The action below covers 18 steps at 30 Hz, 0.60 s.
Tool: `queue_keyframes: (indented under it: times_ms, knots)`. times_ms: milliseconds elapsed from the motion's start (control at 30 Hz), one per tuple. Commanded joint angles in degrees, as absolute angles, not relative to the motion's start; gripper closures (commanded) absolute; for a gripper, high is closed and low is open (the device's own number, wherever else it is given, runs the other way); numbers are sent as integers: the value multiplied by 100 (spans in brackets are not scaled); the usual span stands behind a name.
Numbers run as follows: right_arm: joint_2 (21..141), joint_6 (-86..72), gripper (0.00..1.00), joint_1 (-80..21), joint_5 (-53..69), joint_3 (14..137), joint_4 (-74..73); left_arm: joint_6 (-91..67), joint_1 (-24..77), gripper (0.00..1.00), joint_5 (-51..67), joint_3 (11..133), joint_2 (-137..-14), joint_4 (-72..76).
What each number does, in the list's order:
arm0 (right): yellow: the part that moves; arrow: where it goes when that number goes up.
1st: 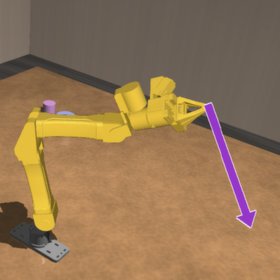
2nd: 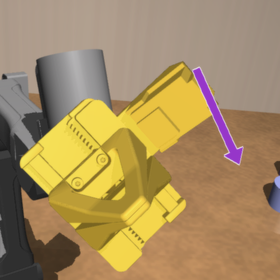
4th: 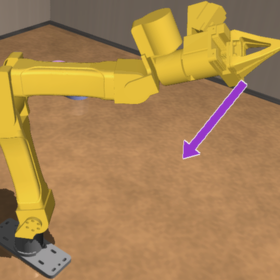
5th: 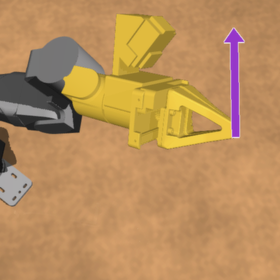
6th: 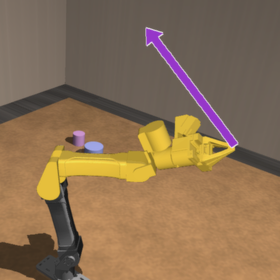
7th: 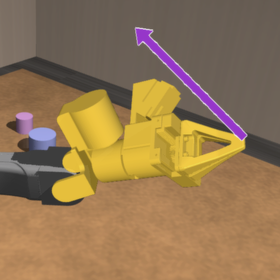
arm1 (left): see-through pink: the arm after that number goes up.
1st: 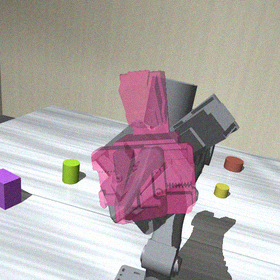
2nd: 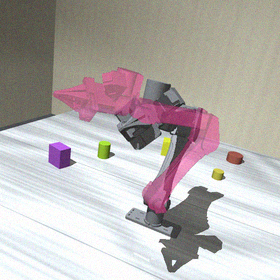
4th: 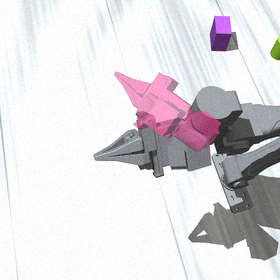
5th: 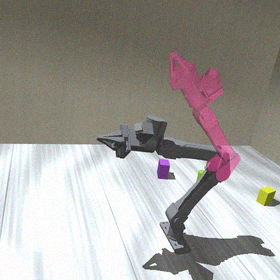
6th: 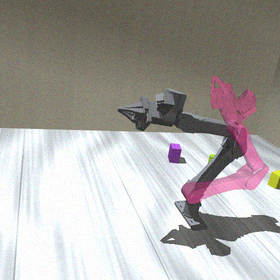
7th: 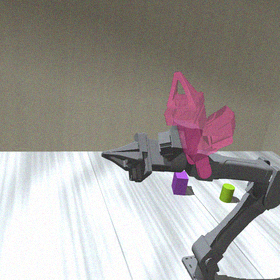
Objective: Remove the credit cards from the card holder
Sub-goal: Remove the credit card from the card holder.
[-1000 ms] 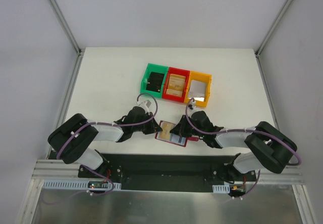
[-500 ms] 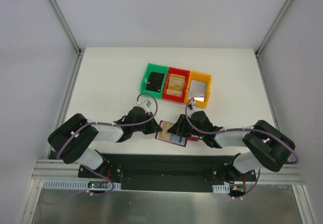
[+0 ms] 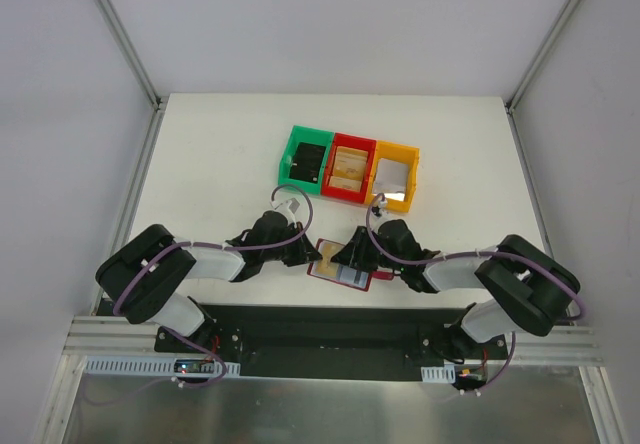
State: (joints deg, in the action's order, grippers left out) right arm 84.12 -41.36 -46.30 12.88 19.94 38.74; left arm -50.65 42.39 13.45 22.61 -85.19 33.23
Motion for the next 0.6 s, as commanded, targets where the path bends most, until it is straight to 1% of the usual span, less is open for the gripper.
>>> queue_keyframes:
  times_ms: [0,267,567]
  knots:
    - [8508,-4228,60,-4623,1450,2057,4412,-5071,4263,100,1424,2127,-8719,3094]
    - [8675,-4289,61,-4623,1582,2101,4667,-5089,4271,100,1494,2136,-8780,3173]
    - [8578,-4342,57,-4623,1564,2013,5088,-5089,4271,100,1494,2118,-8771,3182]
